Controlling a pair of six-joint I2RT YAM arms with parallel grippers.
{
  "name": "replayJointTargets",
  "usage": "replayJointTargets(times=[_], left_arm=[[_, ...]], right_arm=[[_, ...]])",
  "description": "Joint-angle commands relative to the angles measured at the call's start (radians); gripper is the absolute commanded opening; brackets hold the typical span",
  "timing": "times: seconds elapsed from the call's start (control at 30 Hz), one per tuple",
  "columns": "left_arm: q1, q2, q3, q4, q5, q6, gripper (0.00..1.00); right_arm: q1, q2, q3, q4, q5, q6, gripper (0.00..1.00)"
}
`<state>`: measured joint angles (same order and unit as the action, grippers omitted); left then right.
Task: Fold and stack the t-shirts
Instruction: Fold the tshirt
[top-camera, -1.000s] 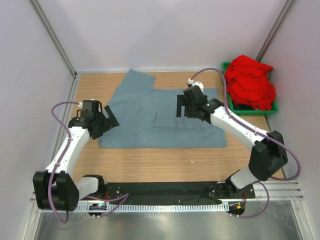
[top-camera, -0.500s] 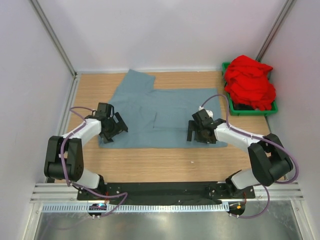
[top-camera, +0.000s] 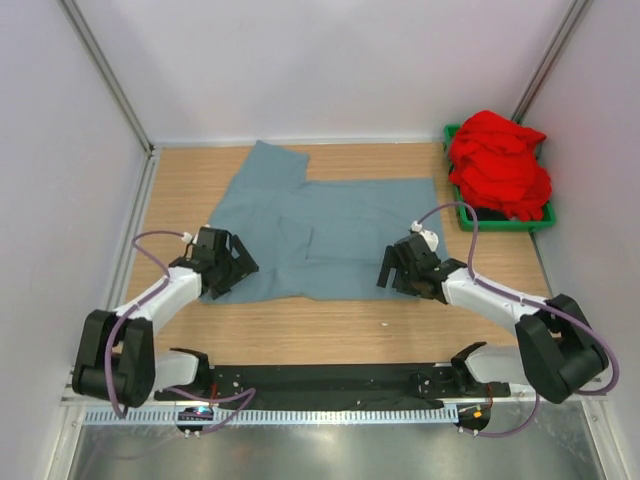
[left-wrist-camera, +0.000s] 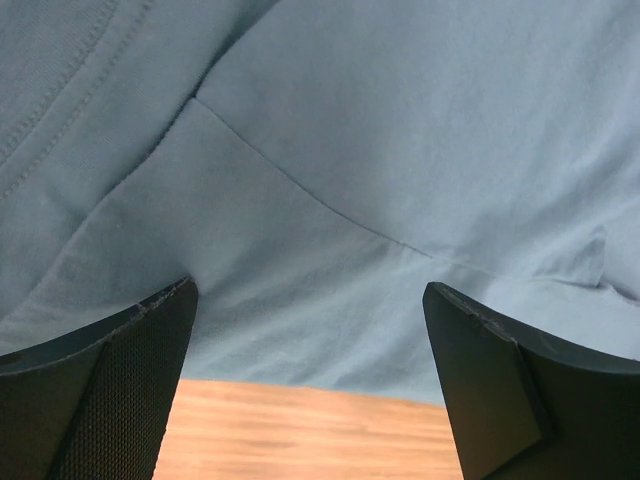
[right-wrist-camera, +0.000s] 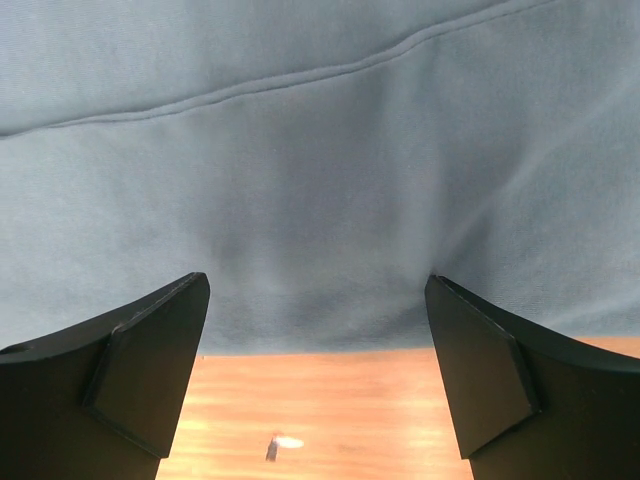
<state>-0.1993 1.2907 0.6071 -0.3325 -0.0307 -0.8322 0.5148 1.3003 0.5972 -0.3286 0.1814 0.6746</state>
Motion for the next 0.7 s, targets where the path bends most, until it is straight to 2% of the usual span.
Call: replayJointTargets(times=[0.0, 0.23, 0.37, 0.47, 0.5, 0.53, 0.6, 0.67], left_arm=[[-0.057, -0.059, -0.098, -0.163, -0.020, -0.087, 0.96], [-0.103, -0.353, -0.155, -0.323, -0.060, -0.166, 0.99], [-0.121, -0.390, -0.101, -0.358, -0.037, -0.180, 0.99], [-0.121, -0.325, 0.098, -0.462, -0.116, -0.113, 1.00], [-0.121, -0.300, 0.162, -0.483, -0.182, -0.052, 1.00], [-0.120, -0.268, 0.284, -0.499, -0.210, -0.021, 1.00], [-0.112, -0.159, 0.447, -0.490, -0.267, 0.078, 1.00], [-0.060, -0.073, 0.547, -0.429, -0.241, 0.132, 1.00]], right_arm=[[0.036, -0.062, -0.106, -0.127, -0.077, 0.124, 0.96], [0.091, -0.255, -0.148, -0.251, -0.062, 0.201, 0.98], [0.113, -0.326, -0.076, -0.340, -0.034, 0.209, 1.00], [0.114, -0.320, 0.033, -0.381, -0.001, 0.180, 1.00], [0.113, -0.305, 0.068, -0.404, 0.018, 0.169, 1.00], [0.113, -0.264, 0.141, -0.408, 0.032, 0.136, 1.00], [0.113, -0.213, 0.215, -0.388, 0.085, 0.102, 1.00], [0.110, -0.124, 0.315, -0.347, 0.116, 0.037, 1.00]])
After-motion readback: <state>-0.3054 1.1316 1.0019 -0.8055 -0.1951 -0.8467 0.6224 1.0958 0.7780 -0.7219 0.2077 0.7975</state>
